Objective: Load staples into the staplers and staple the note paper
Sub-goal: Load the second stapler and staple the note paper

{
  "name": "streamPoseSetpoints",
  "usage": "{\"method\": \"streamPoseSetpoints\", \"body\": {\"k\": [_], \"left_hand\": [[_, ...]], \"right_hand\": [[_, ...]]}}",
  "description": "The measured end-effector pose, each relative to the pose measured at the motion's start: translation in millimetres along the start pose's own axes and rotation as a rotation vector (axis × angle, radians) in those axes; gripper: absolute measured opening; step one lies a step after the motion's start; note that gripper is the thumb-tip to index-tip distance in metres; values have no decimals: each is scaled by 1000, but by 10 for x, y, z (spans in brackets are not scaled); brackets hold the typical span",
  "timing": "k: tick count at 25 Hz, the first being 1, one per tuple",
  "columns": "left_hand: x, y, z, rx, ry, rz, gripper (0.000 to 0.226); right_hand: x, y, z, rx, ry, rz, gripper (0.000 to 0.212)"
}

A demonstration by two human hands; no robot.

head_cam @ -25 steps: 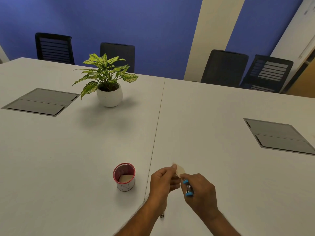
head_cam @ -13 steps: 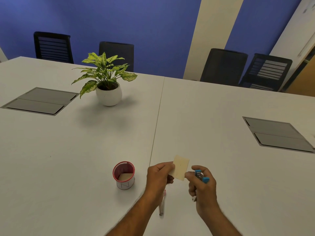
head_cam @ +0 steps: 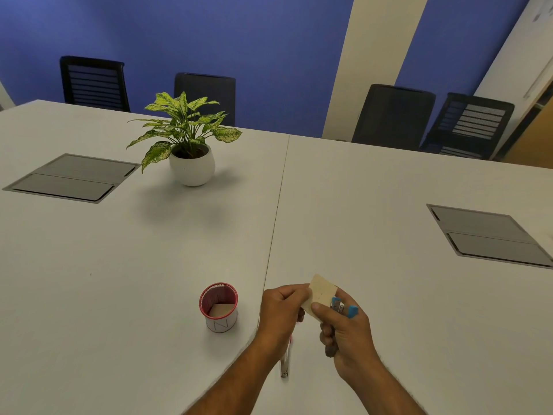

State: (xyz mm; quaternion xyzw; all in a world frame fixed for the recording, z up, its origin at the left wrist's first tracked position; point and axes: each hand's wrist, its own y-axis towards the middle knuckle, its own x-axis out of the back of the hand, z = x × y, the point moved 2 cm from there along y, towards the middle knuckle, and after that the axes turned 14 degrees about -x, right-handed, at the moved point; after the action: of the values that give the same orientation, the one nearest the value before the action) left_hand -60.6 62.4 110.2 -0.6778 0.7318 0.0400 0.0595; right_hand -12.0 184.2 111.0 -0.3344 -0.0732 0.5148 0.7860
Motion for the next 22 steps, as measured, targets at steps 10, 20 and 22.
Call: {"method": "streamPoseSetpoints", "body": {"k": [10,20,22], "left_hand": [[29,39,50,-8,27,50,20],[434,174,268,33,381,49,12],[528,233,217,-4,504,65,12]], "right_hand": [[13,78,-18,-52,-28,-14,30],[337,618,-289,-305,-166,-111,44],[399,731,-395,-330,-311,-128,43]]}}
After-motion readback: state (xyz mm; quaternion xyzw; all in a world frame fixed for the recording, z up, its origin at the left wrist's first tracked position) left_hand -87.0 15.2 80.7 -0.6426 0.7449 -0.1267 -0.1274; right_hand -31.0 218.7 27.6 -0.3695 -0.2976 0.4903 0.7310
